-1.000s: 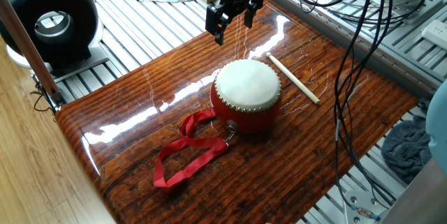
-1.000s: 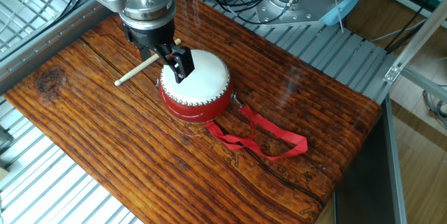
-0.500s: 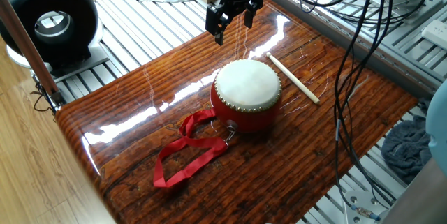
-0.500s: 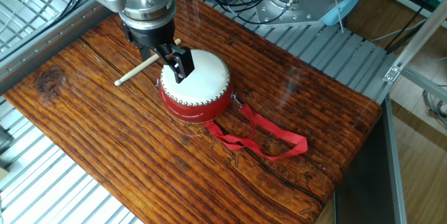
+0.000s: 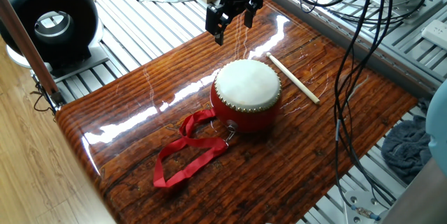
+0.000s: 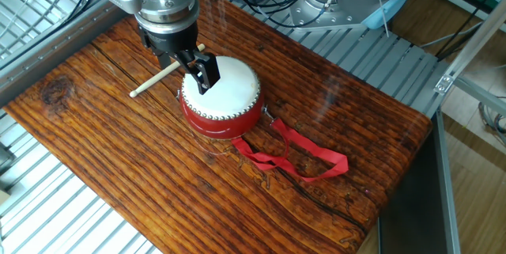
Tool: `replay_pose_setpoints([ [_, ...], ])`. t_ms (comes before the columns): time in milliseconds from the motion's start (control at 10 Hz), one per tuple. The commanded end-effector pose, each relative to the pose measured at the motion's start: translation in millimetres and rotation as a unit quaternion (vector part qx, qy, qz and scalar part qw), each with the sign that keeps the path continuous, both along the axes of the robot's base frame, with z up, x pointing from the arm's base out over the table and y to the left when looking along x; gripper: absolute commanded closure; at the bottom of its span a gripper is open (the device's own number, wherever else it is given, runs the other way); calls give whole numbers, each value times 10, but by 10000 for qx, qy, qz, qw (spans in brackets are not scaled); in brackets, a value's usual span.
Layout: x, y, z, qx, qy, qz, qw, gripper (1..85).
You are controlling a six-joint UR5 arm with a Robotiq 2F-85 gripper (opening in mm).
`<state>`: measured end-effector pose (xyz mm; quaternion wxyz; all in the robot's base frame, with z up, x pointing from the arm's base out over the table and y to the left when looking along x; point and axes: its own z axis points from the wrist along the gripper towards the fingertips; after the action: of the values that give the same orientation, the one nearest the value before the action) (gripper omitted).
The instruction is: Play the drum
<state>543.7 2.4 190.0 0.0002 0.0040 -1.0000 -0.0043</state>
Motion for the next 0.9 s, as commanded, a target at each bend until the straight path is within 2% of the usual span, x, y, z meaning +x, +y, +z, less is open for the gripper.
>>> replay_pose_setpoints([
  [0,-137,-183,18,-454,226,-92,9987,847],
  [100,-147,-156,22,-568,166,-53,9982,847],
  [200,-134,-147,9,-835,37,-16,9965,847],
  [300,-129,-118,-7,-927,-5,-51,9957,847],
  [400,-132,-83,22,-820,-5,-59,9966,847],
  [500,-147,-80,112,-613,54,-1,9981,847],
  [600,-181,-83,233,-276,147,37,9995,847],
  [700,-211,-169,315,-189,172,168,9995,847],
  [800,-207,-251,361,-189,97,269,9994,847],
])
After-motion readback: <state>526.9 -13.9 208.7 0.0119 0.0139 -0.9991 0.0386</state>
